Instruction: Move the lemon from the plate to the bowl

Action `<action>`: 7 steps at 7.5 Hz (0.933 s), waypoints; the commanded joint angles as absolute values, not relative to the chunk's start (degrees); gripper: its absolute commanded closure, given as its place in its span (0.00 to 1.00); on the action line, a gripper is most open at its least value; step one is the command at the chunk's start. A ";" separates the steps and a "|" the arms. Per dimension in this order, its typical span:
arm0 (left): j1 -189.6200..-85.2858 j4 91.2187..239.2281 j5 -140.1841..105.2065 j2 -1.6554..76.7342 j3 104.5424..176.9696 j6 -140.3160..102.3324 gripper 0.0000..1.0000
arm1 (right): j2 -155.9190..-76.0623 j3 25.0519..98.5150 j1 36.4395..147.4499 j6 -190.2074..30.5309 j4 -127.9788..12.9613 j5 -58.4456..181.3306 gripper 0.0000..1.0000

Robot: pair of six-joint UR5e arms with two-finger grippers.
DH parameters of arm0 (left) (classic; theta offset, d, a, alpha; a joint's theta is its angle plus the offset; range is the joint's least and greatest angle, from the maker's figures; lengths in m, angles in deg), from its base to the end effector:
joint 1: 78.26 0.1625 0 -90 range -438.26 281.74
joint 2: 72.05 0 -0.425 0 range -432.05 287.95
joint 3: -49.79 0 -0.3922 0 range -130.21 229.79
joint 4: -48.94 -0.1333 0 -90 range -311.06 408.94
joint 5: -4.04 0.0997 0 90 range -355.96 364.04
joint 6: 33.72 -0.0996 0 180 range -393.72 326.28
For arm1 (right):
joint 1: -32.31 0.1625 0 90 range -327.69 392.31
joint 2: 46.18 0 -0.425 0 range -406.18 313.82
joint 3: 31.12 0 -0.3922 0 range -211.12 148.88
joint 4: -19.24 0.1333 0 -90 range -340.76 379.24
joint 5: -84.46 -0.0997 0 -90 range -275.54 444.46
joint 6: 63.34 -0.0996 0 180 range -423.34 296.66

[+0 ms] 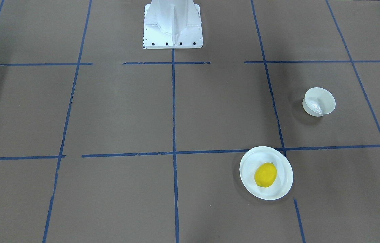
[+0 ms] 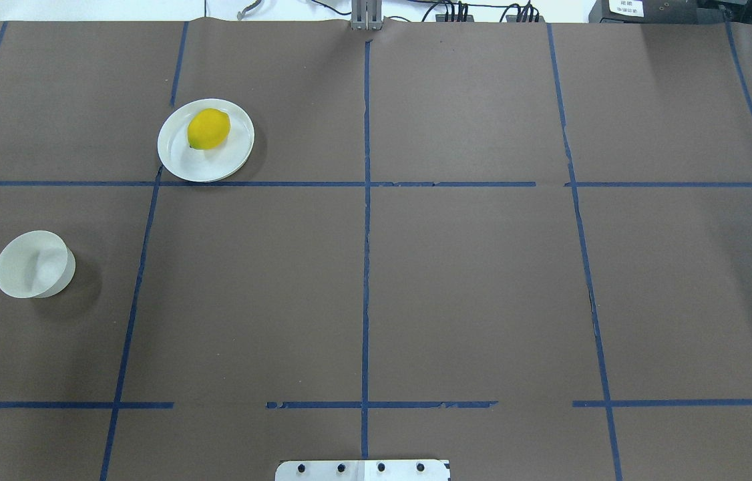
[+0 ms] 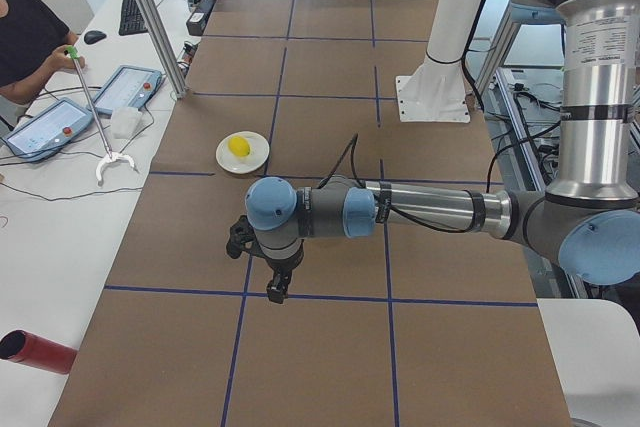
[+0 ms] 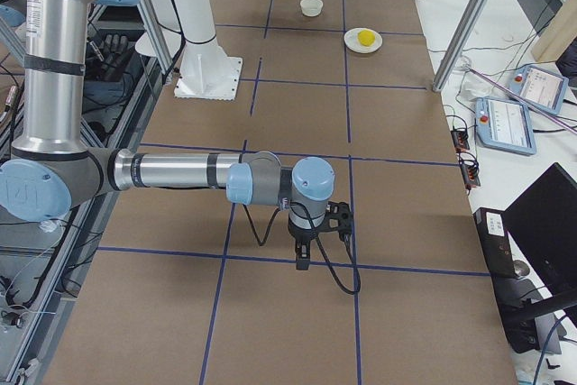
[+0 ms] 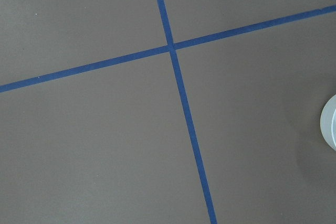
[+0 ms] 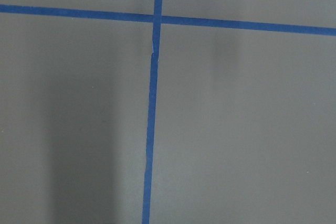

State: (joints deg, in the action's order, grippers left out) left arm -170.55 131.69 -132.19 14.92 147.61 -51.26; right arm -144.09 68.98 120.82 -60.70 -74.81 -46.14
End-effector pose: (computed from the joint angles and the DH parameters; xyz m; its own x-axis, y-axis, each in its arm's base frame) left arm -0.0799 -0.4622 0.6273 0.6699 0.2450 -0.7008 -0.1699 0.9695 0.1765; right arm 0.0573 -0.4323 0.6473 0.7576 -0.0446 0.6512 0.0609 0.9981 -0.0025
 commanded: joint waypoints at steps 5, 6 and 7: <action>-170.45 135.24 -131.92 13.99 149.72 -50.69 0.00 | -144.09 68.98 120.82 -60.70 -74.80 -46.14 0.00; -169.76 135.25 -131.92 14.08 149.98 -49.29 0.00 | -144.09 68.98 120.82 -60.70 -74.80 -46.14 0.00; -167.92 135.51 -132.27 14.25 149.98 -45.28 0.00 | -144.09 68.98 120.82 -60.70 -74.80 -46.14 0.00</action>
State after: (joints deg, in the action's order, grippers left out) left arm -169.61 135.01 -132.01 14.14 149.88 -48.91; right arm -144.09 68.98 120.82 -60.70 -74.80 -46.14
